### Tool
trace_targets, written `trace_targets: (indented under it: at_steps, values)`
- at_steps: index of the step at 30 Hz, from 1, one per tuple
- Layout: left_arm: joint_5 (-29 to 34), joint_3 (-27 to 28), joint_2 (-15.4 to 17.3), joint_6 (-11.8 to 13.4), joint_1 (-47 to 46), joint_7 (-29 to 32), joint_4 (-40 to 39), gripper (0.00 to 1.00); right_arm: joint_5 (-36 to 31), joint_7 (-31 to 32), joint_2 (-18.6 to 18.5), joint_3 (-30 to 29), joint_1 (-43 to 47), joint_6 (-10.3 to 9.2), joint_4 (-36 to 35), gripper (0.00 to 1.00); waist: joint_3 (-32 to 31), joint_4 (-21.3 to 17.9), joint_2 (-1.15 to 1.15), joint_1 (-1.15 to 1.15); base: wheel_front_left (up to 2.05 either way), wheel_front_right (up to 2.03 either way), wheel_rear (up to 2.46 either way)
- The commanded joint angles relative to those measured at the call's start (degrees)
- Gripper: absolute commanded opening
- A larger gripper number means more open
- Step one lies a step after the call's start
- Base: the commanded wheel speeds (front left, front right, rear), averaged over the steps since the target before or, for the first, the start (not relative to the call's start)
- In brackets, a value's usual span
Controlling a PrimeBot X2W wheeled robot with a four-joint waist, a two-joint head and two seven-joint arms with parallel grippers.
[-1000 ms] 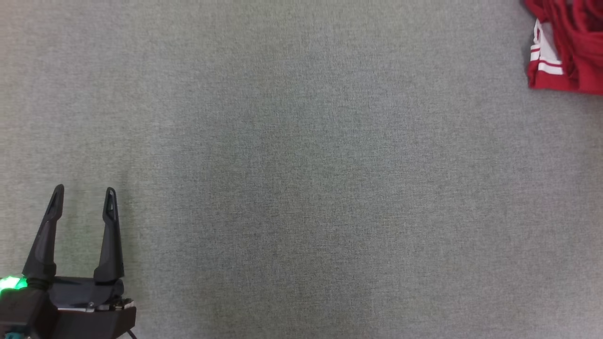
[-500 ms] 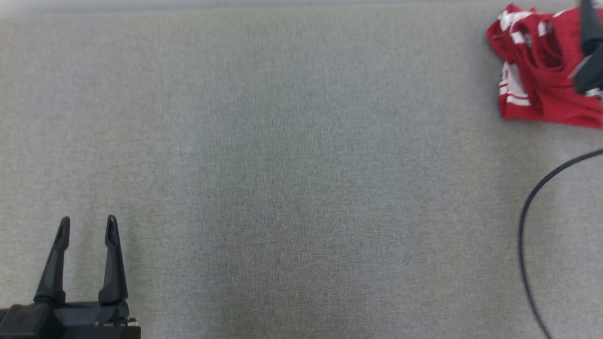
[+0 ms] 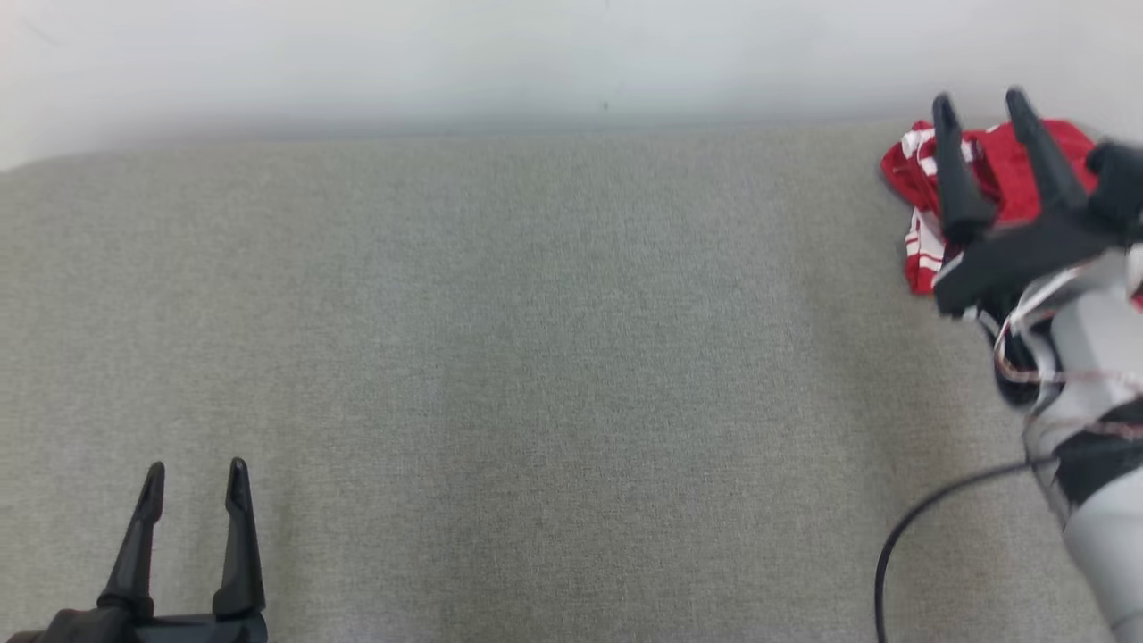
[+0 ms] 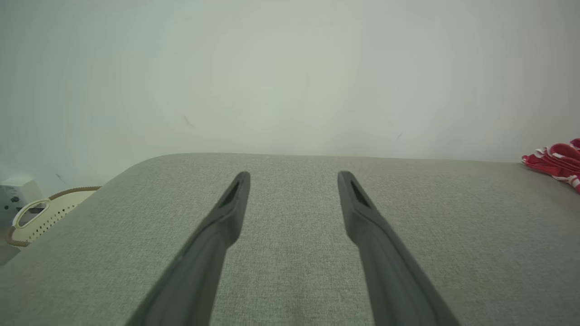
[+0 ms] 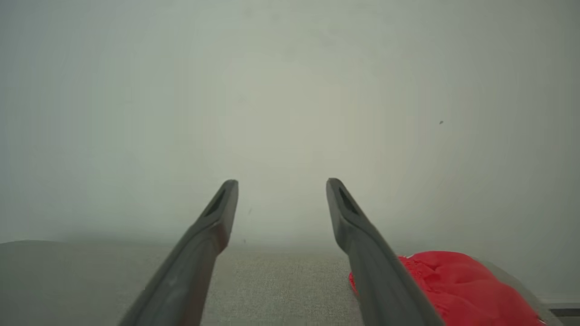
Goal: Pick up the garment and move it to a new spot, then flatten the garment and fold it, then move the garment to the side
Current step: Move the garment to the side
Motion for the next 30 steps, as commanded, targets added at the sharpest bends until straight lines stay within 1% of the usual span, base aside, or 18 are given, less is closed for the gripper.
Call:
trace_targets:
  at_steps: [1, 5, 7, 11, 15, 16, 18, 25, 30]
  values:
    - [-0.1, 0.0, -0.2, 0.0, 1.4, -0.2, 0.4, 1.0, -1.6, 0.0, 0.7, -0.9, 2.4, 0.01, -1.6, 1.0, -2.0, 0.8, 0.0, 0.02, 0.0, 0.0, 0.0]
    - [0.2, -0.5, -0.4, -0.2, 1.9, -0.2, 0.9, 1.0, -6.6, 0.0, 2.9, -5.9, 9.9, 0.01, -8.1, 1.0, -3.7, 1.6, 0.0, 0.02, 0.0, 0.0, 0.0]
    - [0.4, -0.7, -0.5, -0.2, 2.5, -0.2, 1.3, 1.0, -8.2, 0.0, 4.6, -8.0, 13.9, 0.01, -10.8, 1.0, -4.7, 1.9, 0.0, 0.02, 0.0, 0.0, 0.0]
    - [0.5, -1.1, -0.7, -0.2, 3.2, -0.2, 2.1, 1.0, -11.1, 0.0, 6.8, -8.5, 20.8, 0.01, -15.2, 1.0, -6.2, 2.4, 0.0, 0.02, 0.0, 0.0, 0.0]
    - [0.4, -1.5, -0.9, 0.2, 3.9, -0.2, 2.5, 1.0, -13.6, 0.0, 8.7, -10.0, 26.6, 0.01, -18.1, 1.0, -7.5, 2.7, 0.0, 0.02, 0.0, 0.0, 0.0]
    - [0.4, -1.5, -0.9, 0.2, 3.9, -0.2, 2.5, 1.0, -13.6, 0.0, 8.7, -10.0, 26.6, 0.01, -18.1, 1.0, -7.5, 2.7, 0.0, 0.02, 0.0, 0.0, 0.0]
    - [0.1, -1.5, -1.0, 0.4, 4.5, -0.2, 2.5, 1.0, -15.6, 0.0, 9.6, -11.0, 29.4, 0.01, -19.4, 1.0, -8.0, 2.7, 0.0, 0.02, 0.0, 0.0, 0.0]
    - [-0.1, -1.6, -1.2, 0.6, 5.4, -0.2, 2.5, 1.0, -20.9, 0.0, 13.9, -15.6, 39.2, 0.01, -23.8, 1.0, -9.1, 3.0, 0.0, 0.02, 0.0, 0.0, 0.0]
    - [-0.1, -1.8, -1.3, 0.8, 6.0, -0.2, 2.5, 1.0, -24.5, 0.0, 16.5, -17.5, 44.0, 0.01, -26.9, 1.0, -9.5, 2.9, 0.0, 0.02, 0.0, 0.0, 0.0]
